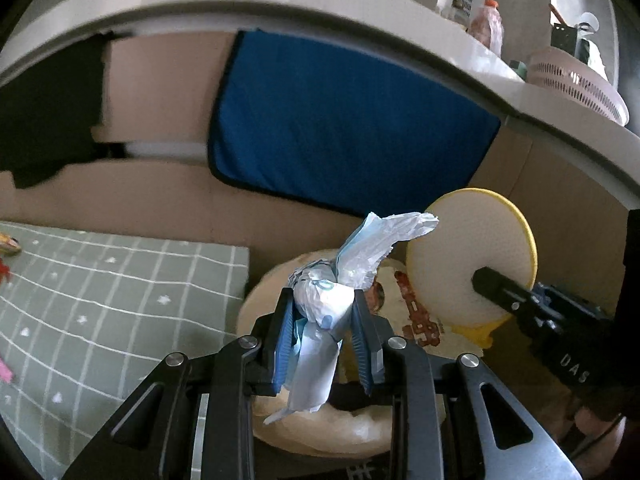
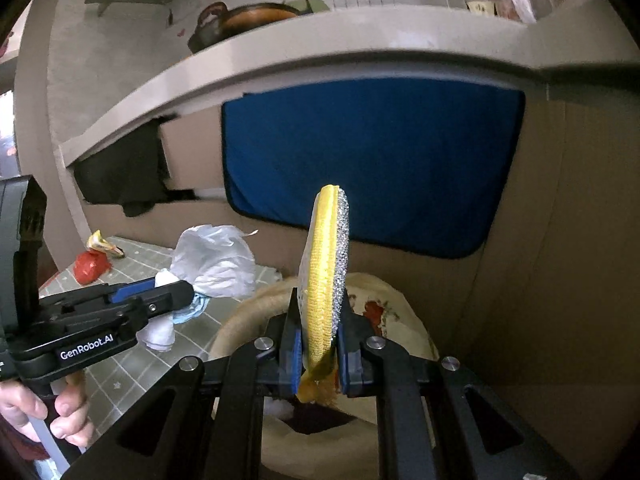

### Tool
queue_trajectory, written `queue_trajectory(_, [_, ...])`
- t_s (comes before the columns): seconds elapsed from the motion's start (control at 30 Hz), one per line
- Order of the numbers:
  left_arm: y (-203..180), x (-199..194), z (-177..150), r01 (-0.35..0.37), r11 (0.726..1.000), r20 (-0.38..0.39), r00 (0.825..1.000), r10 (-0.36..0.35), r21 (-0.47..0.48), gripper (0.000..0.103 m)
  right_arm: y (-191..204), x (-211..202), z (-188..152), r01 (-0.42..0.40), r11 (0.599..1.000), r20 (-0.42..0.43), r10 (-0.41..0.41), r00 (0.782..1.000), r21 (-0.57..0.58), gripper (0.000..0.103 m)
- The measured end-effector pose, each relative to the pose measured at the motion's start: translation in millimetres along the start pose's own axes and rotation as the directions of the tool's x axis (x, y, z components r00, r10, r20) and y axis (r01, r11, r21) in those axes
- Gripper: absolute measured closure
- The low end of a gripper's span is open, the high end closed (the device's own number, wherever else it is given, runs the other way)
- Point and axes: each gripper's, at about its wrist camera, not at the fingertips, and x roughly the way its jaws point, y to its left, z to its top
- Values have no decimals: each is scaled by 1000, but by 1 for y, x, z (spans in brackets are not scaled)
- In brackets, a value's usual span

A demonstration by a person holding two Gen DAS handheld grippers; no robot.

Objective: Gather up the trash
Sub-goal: 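Carry the scrubber sponge and white plastic wrapper over the bin with both grippers, then open both grippers to drop the sponge and plastic into the bin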

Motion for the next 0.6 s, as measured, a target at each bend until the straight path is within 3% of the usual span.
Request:
queue_trajectory(0.07, [1, 9, 0, 60, 998, -18, 998, -60, 1, 73, -5, 6, -3, -2, 1000, -12, 3, 1000, 9, 89])
queue_trajectory(0.13, [5, 17, 3, 111, 994, -21, 994, -111, -17, 62, -12, 12, -5, -18, 999, -28, 19, 999, 36, 86])
queue_trajectory(0.17, [8, 19, 4, 124, 992, -25, 992, -124, -28, 53, -15, 16, -6, -14, 999, -35, 16, 999, 51, 75])
queue_trajectory(0.2, [13, 21, 5, 131, 990, -30, 991, -132, -45, 51, -19, 20, -8, -2, 998, -41, 5, 999, 61, 61])
queue_trajectory(0.23, [17, 23, 5, 126, 990, -37, 991, -128, -59, 50, -20, 23, -9, 5, 998, -46, -2, 999, 67, 58])
queue_trajectory(0.4, [40, 14, 0, 62, 994, -42, 997, -66, -88, 50, -29, 36, -18, 31, 995, -84, -22, 996, 99, 58])
queue_trajectory(0.6, [78, -28, -6, -75, 992, 3, 997, 76, -101, 50, -16, 41, -24, -2, 996, -97, 11, 995, 93, 58])
